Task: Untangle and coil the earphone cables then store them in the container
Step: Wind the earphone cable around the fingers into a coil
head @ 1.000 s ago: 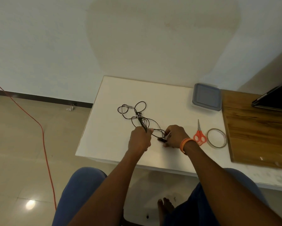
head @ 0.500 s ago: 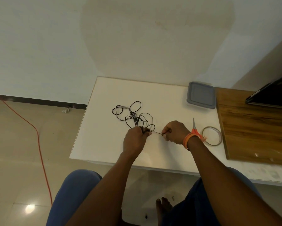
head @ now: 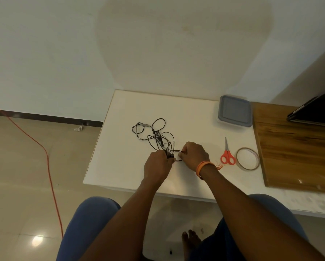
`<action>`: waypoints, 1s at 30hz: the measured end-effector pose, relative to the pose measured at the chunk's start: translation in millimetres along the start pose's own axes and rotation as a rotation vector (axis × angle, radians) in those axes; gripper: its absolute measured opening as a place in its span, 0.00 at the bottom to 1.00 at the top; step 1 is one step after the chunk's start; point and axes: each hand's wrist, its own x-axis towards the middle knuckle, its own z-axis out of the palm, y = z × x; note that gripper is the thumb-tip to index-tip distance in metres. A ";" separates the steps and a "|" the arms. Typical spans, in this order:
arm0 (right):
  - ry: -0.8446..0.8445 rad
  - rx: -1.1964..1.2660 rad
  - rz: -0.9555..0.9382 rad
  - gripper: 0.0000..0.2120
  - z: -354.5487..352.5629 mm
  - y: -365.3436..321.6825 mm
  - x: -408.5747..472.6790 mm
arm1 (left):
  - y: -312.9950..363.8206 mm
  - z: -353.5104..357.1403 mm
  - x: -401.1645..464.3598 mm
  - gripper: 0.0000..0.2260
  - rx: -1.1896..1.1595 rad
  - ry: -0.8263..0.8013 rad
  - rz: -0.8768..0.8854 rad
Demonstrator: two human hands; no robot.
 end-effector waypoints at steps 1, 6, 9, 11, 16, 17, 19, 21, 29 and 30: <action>0.007 0.026 -0.007 0.05 -0.2 0.1 0.6 | -0.9 1.2 0.2 0.09 -0.004 -0.003 -0.002; -0.202 0.356 -0.149 0.05 -20.0 -12.6 -6.0 | -0.8 1.9 5.6 0.07 -0.150 0.011 -0.065; -0.255 0.383 -0.110 0.09 -31.0 -15.8 -12.8 | 1.9 -1.6 5.3 0.06 -0.238 0.011 -0.099; -0.277 0.426 -0.062 0.09 -30.7 -12.1 -13.3 | 3.2 -2.8 4.0 0.05 -0.241 -0.011 -0.083; -0.138 0.549 0.129 0.22 -17.8 -5.2 -15.7 | 5.8 -12.3 3.1 0.07 -0.340 -0.211 -0.059; -0.132 0.567 0.165 0.27 -16.0 -4.0 -15.4 | 5.4 -15.1 3.3 0.10 -0.332 -0.223 -0.053; -0.111 0.561 0.189 0.31 -13.1 -1.3 -11.1 | 4.3 -21.2 5.3 0.15 -0.297 -0.195 -0.053; -0.074 0.397 0.129 0.31 -11.0 -0.4 -6.5 | 2.1 -26.4 8.5 0.18 -0.171 -0.142 -0.052; 0.047 -0.279 -0.137 0.13 2.4 -13.0 -10.6 | 1.9 -45.0 1.6 0.12 0.175 -0.106 0.042; 0.085 -0.282 -0.115 0.14 -1.4 -11.1 -9.5 | 2.6 -48.7 1.6 0.10 0.175 -0.068 0.039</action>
